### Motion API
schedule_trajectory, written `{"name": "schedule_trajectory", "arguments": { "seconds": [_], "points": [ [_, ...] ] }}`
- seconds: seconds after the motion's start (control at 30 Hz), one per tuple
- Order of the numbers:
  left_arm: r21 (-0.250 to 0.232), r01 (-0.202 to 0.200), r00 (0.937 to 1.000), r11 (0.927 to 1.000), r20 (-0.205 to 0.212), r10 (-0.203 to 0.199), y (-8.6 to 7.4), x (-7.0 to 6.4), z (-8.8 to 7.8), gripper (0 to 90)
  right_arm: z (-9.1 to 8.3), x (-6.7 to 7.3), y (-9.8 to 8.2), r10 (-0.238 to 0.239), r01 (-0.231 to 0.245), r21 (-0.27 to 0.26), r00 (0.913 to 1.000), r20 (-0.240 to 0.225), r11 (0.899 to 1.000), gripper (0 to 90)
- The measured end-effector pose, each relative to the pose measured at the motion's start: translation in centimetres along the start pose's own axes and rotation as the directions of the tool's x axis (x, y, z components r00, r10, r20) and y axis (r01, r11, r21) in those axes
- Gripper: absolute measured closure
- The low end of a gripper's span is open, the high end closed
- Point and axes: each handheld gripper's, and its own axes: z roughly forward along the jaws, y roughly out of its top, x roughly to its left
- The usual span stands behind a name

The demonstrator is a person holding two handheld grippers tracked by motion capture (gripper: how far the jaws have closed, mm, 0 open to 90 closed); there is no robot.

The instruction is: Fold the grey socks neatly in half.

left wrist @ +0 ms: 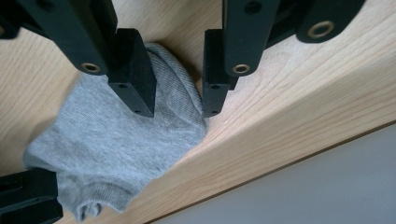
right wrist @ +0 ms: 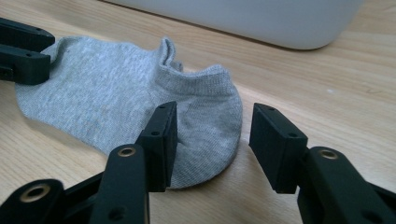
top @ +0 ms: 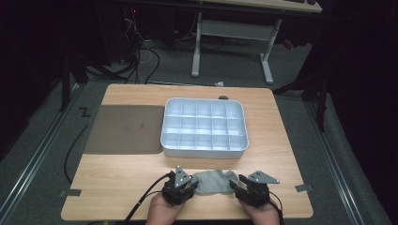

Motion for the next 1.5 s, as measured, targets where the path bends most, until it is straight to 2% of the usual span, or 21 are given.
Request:
{"name": "schedule_trajectory", "arguments": {
  "seconds": [0.13,0.3,0.4,0.5,0.83,1.27,1.5],
  "points": [
    [0.005,-0.011,0.9997,0.9999,-0.023,0.011,-0.5,0.4,-0.6,68.0,0.5,0.1,0.2,0.0,0.0,0.036,1.0,-0.01,0.999,48.6],
    [0.008,-0.012,0.9993,0.9999,-0.035,0.012,-0.8,0.9,-1.2,68.4,0.8,0.7,0.3,-0.019,0.02,0.041,0.9995,-0.026,0.999,49.2],
    [0.007,0.005,0.9998,1.0,-0.019,-0.005,-1.0,1.3,-1.3,68.8,1.1,1.3,0.6,-0.034,0.035,0.043,0.9989,-0.033,0.998,53.5],
    [0.008,0.004,0.9999,1.0,-0.014,-0.004,-1.0,1.5,-1.4,68.8,1.3,1.6,0.6,-0.042,0.043,0.044,0.9986,-0.032,0.998,55.7],
    [0.011,0.016,0.9999,0.9998,0.001,-0.016,-1.0,1.7,-1.4,68.7,1.3,2.0,0.7,-0.026,0.027,0.047,0.9994,-0.024,0.999,65.8],
    [0.011,-0.004,0.9999,0.9999,-0.011,0.004,-1.0,1.5,-1.4,68.8,1.3,2.1,0.6,-0.031,0.033,0.047,0.9984,-0.047,0.998,77.9],
    [0.01,-0.008,0.9999,0.9999,-0.015,0.008,-1.0,1.4,-1.4,68.9,1.2,2.5,0.5,-0.063,0.065,0.039,0.9968,-0.05,0.997,81.6]
  ]
}}
